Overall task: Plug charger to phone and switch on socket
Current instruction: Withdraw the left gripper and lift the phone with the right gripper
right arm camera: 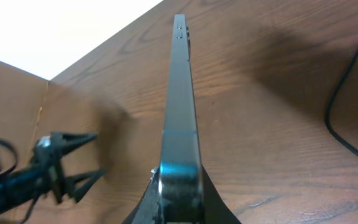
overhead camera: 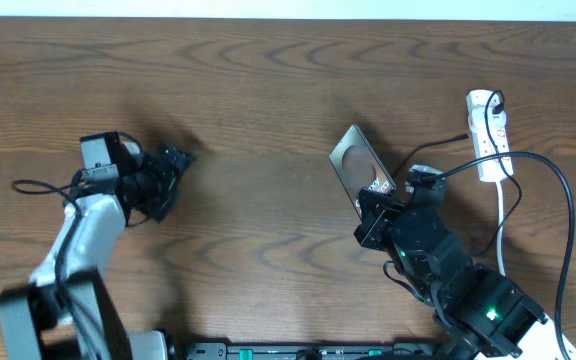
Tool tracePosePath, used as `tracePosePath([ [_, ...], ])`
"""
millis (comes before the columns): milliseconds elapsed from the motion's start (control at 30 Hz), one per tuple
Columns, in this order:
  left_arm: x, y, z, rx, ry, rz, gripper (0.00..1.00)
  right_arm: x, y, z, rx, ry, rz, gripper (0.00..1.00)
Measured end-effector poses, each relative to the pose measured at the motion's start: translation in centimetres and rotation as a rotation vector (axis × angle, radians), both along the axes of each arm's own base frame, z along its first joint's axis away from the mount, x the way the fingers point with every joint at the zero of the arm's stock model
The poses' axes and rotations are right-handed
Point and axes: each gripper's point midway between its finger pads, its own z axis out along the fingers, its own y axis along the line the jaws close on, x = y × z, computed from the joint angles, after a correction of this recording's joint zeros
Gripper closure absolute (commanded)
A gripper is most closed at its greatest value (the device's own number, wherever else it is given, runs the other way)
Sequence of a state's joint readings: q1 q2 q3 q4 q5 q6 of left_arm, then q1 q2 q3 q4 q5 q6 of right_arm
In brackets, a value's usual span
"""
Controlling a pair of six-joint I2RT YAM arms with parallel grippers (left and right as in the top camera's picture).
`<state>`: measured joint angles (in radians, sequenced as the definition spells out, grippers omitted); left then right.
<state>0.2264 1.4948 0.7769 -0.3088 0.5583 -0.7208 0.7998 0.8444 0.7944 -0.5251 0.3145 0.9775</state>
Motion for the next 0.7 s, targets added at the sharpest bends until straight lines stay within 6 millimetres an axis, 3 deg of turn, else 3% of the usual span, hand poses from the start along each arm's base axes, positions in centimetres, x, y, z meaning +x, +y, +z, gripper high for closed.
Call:
tracePosePath([
  [67,-1.3,0.1,2.0,0.060,-0.037,-0.044,0.02,0.1,-0.2,0.0,-0.007,-0.004,-0.009,0.99],
  [133,-3.0,0.0,6.5,0.147,-0.154,-0.097,0.02,0.3,-0.6,0.0,-0.016,-0.011,-0.029,0.99],
  [233,-5.7,-0.8,11.5,0.204,-0.314,-0.139,0.02,0.9,-1.0,-0.4,-0.031,-0.007,-0.062,0.99],
  [267,-7.2,-1.5,15.2,0.243,-0.460,-0.156,0.02,1.1,-0.9,-0.9,-0.036,0.008,-0.073,0.99],
  [333,-9.3,-2.2,18.1,0.280,-0.580,-0.168,0.02,1.8,-0.4,-1.6,-0.023,0.031,-0.090,0.99],
  [400,-12.4,-3.0,19.5,0.294,-0.646,-0.172,0.02,2.9,1.1,-2.0,0.018,0.035,-0.086,0.99],
  [500,-14.5,-3.6,19.7,0.294,-0.671,-0.164,0.02,4.4,3.9,-1.9,0.101,0.021,-0.037,0.99],
  [700,-15.5,-3.3,20.4,0.281,-0.696,-0.093,0.02,6.1,9.7,-2.0,0.282,0.042,0.163,0.99],
])
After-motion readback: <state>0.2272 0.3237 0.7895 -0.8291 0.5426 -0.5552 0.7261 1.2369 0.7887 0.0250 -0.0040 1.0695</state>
